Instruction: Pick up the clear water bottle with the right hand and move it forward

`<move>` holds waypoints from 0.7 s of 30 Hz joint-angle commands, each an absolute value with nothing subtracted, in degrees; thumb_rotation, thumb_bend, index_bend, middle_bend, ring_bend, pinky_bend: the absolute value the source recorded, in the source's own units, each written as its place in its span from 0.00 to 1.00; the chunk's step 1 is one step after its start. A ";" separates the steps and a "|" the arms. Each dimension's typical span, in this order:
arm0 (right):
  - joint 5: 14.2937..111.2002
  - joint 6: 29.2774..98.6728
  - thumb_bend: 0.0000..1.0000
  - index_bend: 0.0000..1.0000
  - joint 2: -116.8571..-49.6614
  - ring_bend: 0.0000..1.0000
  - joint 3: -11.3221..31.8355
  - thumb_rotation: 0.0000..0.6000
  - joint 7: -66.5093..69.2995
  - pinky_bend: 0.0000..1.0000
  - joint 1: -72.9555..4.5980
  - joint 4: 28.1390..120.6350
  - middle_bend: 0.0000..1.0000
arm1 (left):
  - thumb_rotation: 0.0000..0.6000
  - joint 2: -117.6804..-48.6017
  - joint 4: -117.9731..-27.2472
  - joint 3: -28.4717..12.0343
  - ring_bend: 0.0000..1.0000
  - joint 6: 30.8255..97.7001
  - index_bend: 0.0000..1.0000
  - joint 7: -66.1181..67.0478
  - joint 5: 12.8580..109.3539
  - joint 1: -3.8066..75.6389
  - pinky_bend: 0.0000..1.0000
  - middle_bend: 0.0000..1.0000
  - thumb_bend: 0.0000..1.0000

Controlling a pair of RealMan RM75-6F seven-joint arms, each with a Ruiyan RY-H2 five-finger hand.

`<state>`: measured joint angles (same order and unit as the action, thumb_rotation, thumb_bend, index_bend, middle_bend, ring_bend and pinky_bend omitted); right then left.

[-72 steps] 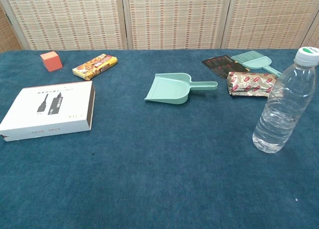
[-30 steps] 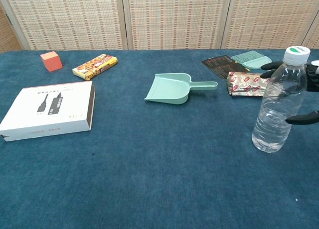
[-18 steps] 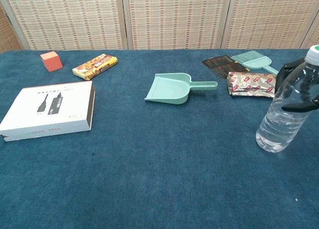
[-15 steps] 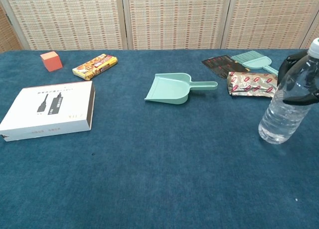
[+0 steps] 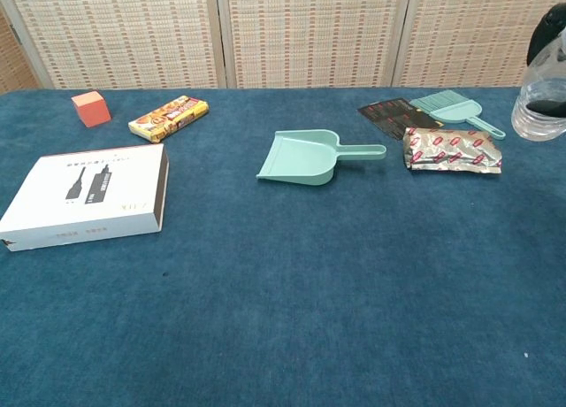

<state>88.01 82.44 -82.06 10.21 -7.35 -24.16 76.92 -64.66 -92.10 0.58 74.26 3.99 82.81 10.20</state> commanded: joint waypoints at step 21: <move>79.97 67.26 0.34 0.76 -75.73 0.56 6.77 1.00 9.95 0.72 -27.14 78.35 0.64 | 1.00 -64.66 -92.19 0.56 0.23 74.15 0.29 4.14 82.69 10.23 0.37 0.35 0.87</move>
